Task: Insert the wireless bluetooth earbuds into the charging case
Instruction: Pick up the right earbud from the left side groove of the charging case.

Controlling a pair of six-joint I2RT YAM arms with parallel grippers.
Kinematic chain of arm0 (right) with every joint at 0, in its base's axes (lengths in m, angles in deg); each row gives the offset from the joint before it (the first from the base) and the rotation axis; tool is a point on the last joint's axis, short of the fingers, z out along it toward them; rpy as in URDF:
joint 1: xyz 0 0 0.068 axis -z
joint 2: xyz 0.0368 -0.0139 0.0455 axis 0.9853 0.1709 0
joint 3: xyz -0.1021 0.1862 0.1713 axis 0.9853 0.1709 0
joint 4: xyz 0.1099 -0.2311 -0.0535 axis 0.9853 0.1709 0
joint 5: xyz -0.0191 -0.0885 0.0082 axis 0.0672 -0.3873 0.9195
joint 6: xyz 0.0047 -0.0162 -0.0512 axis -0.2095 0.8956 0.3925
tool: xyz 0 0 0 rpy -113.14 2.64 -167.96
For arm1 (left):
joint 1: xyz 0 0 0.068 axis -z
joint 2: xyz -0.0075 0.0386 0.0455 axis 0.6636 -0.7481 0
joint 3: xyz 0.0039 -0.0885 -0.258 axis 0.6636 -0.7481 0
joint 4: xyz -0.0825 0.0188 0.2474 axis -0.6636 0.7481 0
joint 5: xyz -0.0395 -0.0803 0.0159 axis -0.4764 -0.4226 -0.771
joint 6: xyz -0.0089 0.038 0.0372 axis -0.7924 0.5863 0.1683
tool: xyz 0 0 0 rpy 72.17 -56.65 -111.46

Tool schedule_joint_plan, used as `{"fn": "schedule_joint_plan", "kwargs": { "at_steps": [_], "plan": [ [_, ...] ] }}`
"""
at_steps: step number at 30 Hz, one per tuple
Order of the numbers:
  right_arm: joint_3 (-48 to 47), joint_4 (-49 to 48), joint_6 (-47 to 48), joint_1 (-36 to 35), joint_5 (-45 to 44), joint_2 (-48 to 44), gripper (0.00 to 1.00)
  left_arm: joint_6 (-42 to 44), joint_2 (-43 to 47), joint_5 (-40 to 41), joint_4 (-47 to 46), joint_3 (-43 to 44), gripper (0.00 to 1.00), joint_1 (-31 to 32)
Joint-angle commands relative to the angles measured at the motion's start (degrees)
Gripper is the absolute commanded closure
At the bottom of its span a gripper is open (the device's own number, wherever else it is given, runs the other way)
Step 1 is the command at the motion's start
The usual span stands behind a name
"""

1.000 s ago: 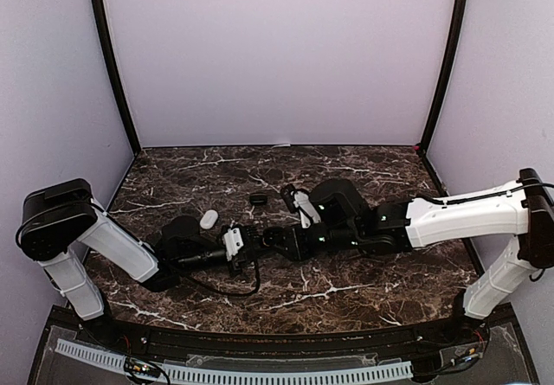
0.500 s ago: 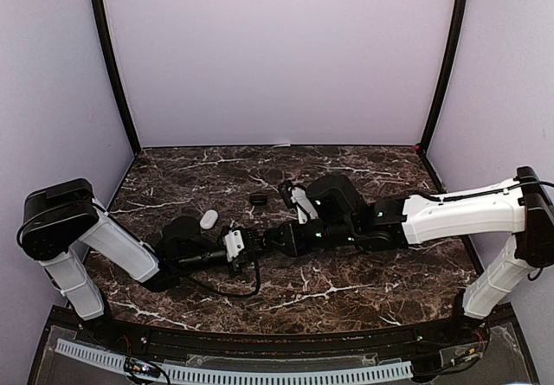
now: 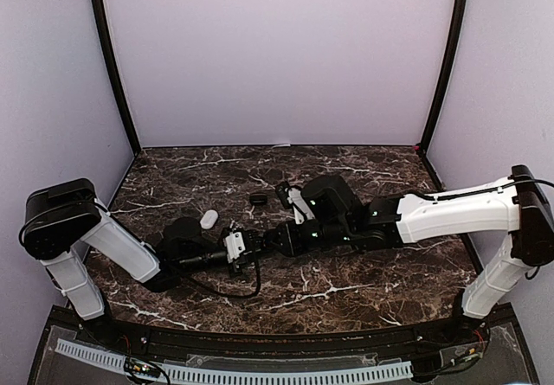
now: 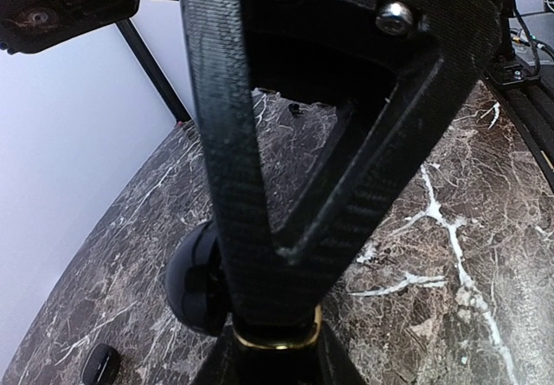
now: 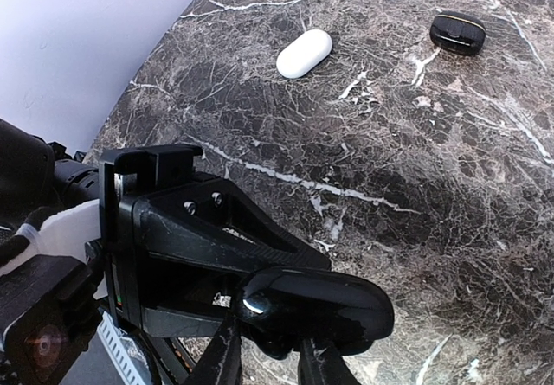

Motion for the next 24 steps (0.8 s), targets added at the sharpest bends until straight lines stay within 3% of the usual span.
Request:
{"fn": "schedule_joint_plan", "kwargs": {
  "at_steps": [1,24],
  "plan": [
    [-1.72,-0.87,-0.25,0.42,0.21,0.41,0.78,0.62,0.0,-0.15,-2.0,0.61,0.92,0.01],
    [0.49,-2.44,0.38,1.42,2.87,-3.72,0.87,-4.05,-1.79,-0.49,-6.86,-0.4,0.92,-0.25]
  ]
}}
